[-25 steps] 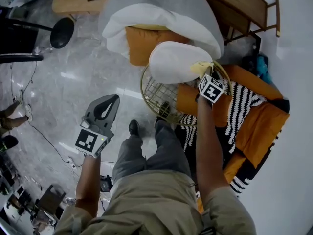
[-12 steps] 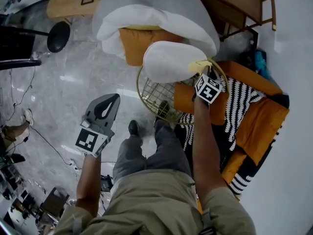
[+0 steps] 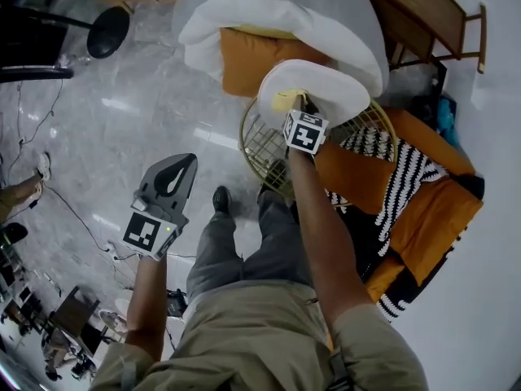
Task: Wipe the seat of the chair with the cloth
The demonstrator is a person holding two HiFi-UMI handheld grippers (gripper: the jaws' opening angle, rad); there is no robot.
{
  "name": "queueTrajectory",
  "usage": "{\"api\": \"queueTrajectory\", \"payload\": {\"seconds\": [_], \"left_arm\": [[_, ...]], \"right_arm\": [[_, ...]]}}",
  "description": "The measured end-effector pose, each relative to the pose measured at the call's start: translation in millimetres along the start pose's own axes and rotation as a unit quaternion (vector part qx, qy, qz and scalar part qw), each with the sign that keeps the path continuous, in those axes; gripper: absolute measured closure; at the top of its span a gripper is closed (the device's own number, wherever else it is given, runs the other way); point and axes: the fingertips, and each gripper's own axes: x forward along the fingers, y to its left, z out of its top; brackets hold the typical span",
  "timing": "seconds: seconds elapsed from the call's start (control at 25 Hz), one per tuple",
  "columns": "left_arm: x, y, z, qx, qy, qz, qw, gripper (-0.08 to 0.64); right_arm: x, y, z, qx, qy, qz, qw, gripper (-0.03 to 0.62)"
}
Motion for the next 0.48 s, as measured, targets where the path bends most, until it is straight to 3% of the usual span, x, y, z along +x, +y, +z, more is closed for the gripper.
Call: {"api": "queueTrajectory", "payload": {"seconds": [0.2,0.48], "left_arm": [[-11,14,-17,-0.009,0.005,0.012,0.9999,0.543],[-2,10,-11,-0.003,0.004,-0.003,1.0,0.544]], "right_arm": [[13,61,-6,-0.027,0.009,0.04,0.999,0.549],[8,42,-8,-0.036,0.005,0.036,0.999,0.549]]}}
